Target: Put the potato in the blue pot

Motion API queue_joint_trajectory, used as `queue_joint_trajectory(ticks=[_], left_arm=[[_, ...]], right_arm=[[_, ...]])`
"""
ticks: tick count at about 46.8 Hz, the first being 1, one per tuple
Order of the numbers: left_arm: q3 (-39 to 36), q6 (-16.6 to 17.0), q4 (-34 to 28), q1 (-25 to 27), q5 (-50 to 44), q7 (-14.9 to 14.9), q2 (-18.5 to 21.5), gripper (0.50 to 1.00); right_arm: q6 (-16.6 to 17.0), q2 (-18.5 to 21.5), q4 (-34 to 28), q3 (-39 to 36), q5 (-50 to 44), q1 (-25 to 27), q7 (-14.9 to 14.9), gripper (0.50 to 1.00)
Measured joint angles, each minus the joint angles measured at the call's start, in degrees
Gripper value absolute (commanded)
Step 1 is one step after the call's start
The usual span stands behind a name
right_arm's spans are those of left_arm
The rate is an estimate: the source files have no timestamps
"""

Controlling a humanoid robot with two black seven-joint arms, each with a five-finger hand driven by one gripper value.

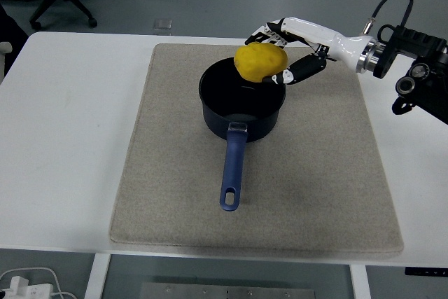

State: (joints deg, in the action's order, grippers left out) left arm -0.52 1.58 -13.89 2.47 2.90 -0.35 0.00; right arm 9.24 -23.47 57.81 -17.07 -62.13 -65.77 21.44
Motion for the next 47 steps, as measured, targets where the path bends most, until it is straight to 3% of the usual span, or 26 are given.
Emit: queue_joint_trajectory(ticks=[13, 24, 47], left_arm=[[0.0, 0.0, 0.0, 0.0, 0.0, 0.0, 0.0, 0.996], [0.1, 0.0, 0.2, 0.0, -0.1, 0.0, 0.0, 0.996], [0.1, 0.0, 0.4, -0.1, -0.1, 0.0, 0.0, 0.996]], right_arm=[[0.0, 8.4, -7.0, 2.2, 0.0, -1.6, -0.2, 0.5], [0.0, 12.9, -11.3, 2.6, -0.1, -1.6, -0.2, 0.5], [-0.7, 14.8, -15.0, 4.8, -0.2, -0.5, 0.4, 0.5]])
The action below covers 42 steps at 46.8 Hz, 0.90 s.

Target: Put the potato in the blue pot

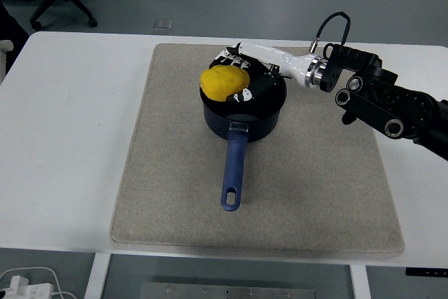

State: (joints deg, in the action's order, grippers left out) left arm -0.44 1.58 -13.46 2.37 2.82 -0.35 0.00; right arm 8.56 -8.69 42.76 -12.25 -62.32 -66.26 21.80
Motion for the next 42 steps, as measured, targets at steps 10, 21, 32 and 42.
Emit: queue_joint_trajectory(ticks=[10, 21, 32, 42], left_arm=[[0.0, 0.0, 0.2, -0.2, 0.0, 0.0, 0.0, 0.996], [0.0, 0.1, 0.2, -0.2, 0.0, 0.0, 0.0, 0.996], [-0.1, 0.1, 0.0, -0.2, 0.0, 0.0, 0.0, 0.996], [-0.1, 0.1, 0.0, -0.1, 0.0, 0.0, 0.0, 0.996]], right_arm=[[0.0, 0.1, -0.2, 0.2, -0.3, 0.2, 0.0, 0.5], [0.0, -0.6, -0.2, 3.6, -0.4, -0.2, 0.2, 0.5], [-0.1, -0.8, -0.2, 3.7, -0.5, -0.4, 0.3, 0.5], [-0.3, -0.9, -0.8, 3.7, -0.5, -0.4, 0.4, 0.5]])
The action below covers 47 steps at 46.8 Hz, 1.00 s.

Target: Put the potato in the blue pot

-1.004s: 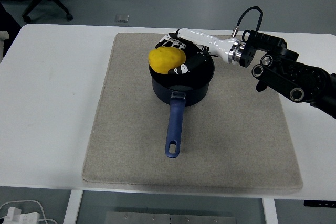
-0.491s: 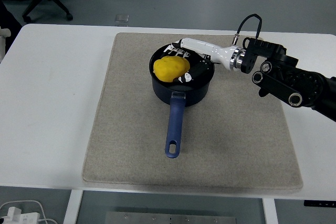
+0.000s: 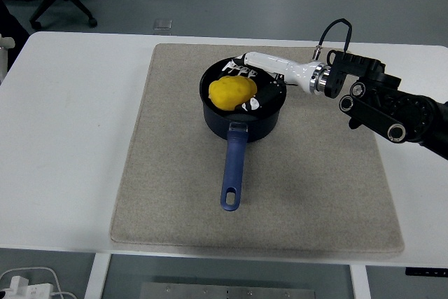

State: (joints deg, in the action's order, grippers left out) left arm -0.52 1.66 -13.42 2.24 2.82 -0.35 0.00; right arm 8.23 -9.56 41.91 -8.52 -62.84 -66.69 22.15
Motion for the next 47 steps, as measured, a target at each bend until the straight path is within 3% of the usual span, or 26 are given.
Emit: queue_joint_trajectory(ticks=[20, 24, 25, 27, 31, 36, 47], left_arm=[[0.1, -0.1, 0.1, 0.0, 0.0, 0.0, 0.0, 0.996], [0.1, -0.1, 0.1, 0.0, 0.0, 0.0, 0.0, 0.996], [0.1, 0.0, 0.1, 0.0, 0.0, 0.0, 0.0, 0.996], [0.1, 0.0, 0.1, 0.0, 0.0, 0.0, 0.0, 0.996], [0.1, 0.0, 0.1, 0.0, 0.0, 0.0, 0.0, 0.996], [0.1, 0.0, 0.1, 0.0, 0.0, 0.0, 0.0, 0.996], [0.1, 0.0, 0.1, 0.0, 0.0, 0.0, 0.0, 0.996]], right_arm=[[-1.1, 0.6, -0.6, -0.2, 0.3, 0.0, 0.0, 0.5], [-1.1, 0.3, -0.7, -0.4, 0.4, 0.0, 0.2, 0.549], [-1.1, 0.3, -0.7, -0.4, 0.5, 0.0, 0.2, 0.578], [-1.1, 0.2, -0.7, -0.4, 0.5, 0.0, 0.3, 0.682], [-1.2, 0.2, -0.7, -0.6, 0.5, 0.1, 0.3, 0.715], [-1.7, 0.2, -0.7, -0.7, 0.6, 0.2, 0.3, 0.837], [-1.9, 0.5, -0.9, -0.7, 0.7, 0.4, 0.3, 0.854]])
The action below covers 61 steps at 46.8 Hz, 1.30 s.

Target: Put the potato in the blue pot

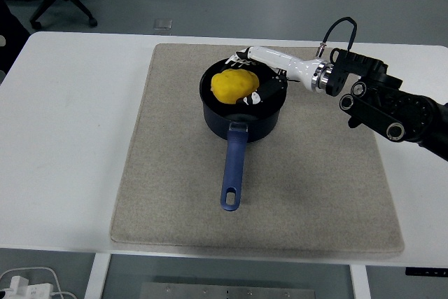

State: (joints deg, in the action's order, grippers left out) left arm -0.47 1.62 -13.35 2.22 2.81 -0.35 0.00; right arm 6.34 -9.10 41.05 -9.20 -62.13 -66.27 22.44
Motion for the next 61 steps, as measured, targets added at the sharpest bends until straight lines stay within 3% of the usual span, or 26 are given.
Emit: queue_joint_trajectory(ticks=[54, 61], left_arm=[[0.0, -0.3, -0.4, 0.0, 0.0, 0.0, 0.0, 0.996], [0.0, -0.3, -0.2, 0.0, 0.0, 0.0, 0.0, 0.996]], right_arm=[[1.7, -1.1, 0.0, -0.1, 0.2, -3.2, -0.4, 0.862], [1.7, -2.2, -0.1, -0.4, 4.7, -3.1, -0.8, 0.862]])
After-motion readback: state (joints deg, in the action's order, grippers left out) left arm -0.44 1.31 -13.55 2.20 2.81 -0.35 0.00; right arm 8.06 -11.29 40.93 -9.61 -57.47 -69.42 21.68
